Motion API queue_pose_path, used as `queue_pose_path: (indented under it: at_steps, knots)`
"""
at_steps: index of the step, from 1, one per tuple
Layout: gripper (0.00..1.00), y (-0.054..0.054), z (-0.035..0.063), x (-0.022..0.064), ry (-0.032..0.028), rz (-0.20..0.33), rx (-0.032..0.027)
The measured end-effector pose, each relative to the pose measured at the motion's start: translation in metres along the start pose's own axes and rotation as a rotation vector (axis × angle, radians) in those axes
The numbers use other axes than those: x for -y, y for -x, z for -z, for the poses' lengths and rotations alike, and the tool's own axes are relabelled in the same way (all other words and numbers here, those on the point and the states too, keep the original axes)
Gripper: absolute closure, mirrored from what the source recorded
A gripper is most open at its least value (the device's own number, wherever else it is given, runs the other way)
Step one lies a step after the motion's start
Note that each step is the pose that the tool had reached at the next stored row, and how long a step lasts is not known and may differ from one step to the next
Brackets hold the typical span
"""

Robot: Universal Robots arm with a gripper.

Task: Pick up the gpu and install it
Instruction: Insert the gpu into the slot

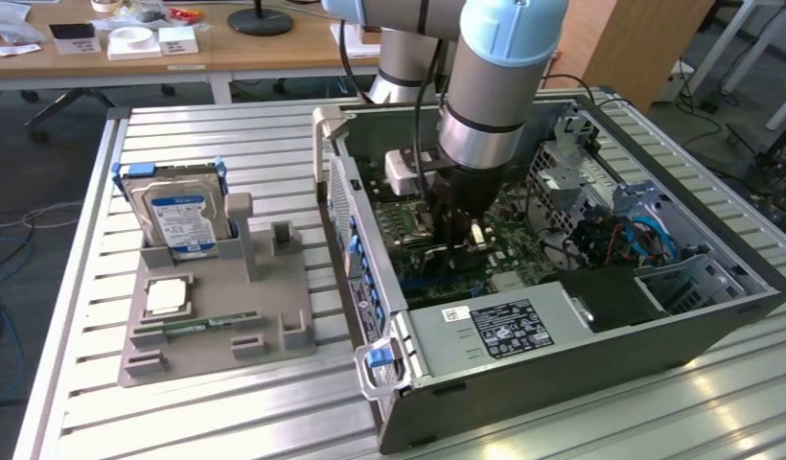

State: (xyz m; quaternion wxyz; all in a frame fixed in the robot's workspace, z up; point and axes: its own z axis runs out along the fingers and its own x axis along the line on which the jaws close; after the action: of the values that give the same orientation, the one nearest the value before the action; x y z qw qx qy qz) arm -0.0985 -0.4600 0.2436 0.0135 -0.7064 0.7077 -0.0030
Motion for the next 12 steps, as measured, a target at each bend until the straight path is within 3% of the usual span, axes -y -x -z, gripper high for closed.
queue_pose_path:
  at_steps: [5,12]
  knots:
    - [0.48,0.0001,0.007,0.0004,0.0001,0.0,0.0001]
    - [0.48,0.0002,0.0111,0.0036,0.0059,-0.002,0.0002]
